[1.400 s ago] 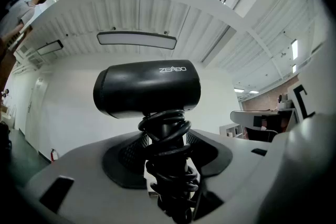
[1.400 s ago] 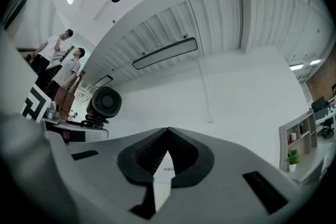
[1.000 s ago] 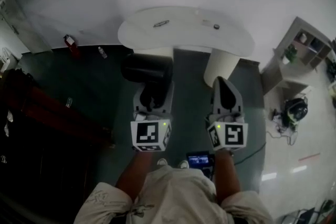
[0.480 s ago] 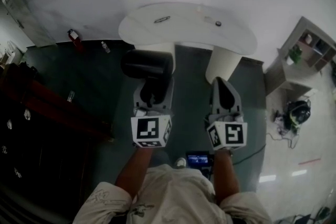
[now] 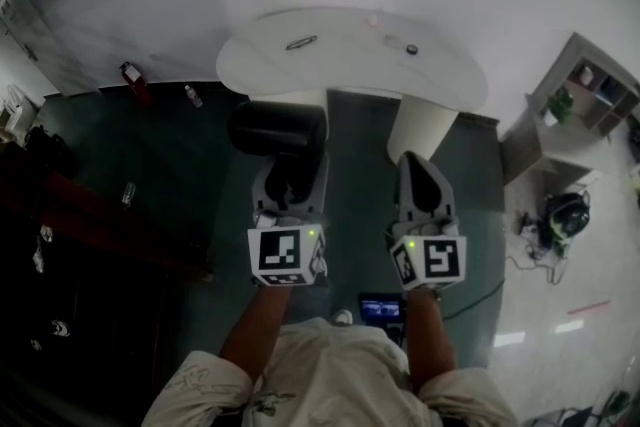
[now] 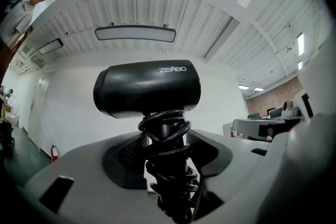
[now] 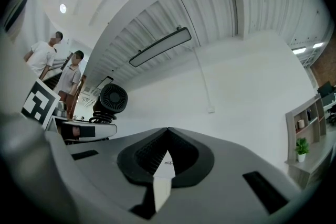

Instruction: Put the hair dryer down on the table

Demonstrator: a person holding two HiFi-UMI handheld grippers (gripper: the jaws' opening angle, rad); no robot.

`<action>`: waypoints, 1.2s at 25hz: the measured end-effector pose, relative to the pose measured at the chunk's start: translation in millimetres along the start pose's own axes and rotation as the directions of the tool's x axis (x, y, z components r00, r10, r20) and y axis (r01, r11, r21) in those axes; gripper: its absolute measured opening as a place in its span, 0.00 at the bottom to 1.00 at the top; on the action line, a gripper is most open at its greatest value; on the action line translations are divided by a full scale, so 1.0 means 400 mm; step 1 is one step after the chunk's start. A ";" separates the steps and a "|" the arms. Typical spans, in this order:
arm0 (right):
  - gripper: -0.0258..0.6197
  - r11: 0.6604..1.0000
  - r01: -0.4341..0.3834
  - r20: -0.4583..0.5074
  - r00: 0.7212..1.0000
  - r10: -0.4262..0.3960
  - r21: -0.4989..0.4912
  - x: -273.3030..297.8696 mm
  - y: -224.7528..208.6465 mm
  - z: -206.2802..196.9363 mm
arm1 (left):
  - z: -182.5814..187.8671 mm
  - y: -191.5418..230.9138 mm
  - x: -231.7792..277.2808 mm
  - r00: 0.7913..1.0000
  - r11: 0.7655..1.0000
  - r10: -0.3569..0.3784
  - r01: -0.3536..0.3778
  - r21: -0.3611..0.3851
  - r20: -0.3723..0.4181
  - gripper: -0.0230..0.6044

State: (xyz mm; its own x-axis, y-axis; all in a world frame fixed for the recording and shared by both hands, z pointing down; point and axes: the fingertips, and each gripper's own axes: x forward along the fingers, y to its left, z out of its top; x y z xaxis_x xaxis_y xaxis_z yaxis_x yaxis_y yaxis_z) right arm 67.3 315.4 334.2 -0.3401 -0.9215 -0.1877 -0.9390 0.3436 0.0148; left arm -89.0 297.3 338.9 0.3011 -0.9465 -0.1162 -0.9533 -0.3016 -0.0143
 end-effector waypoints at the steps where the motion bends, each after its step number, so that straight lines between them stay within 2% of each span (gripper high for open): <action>1: 0.04 1.000 0.002 -0.002 1.000 -0.002 -0.004 0.016 -0.003 -0.005 | -0.003 0.009 0.015 1.000 1.000 -0.001 0.001 -0.001 0.004 0.39; 18: 0.04 0.998 0.025 -0.036 0.999 -0.028 -0.065 0.402 0.003 -0.060 | -0.036 0.236 0.333 0.999 0.998 -0.043 0.043 -0.046 0.010 0.39; 30: 0.04 0.994 0.074 -0.029 0.997 -0.076 -0.077 0.552 -0.038 -0.093 | -0.031 0.321 0.491 0.997 0.997 -0.072 0.073 -0.038 0.040 0.39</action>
State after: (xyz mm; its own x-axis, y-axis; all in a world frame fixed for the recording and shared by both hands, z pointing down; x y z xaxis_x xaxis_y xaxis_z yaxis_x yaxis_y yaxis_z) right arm 4.5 100.0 328.9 -0.2686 -0.9499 -0.1600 -0.9627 0.2594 0.0765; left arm -152.1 71.1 326.6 0.3675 -0.9171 -0.1548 -0.9273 -0.3741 0.0146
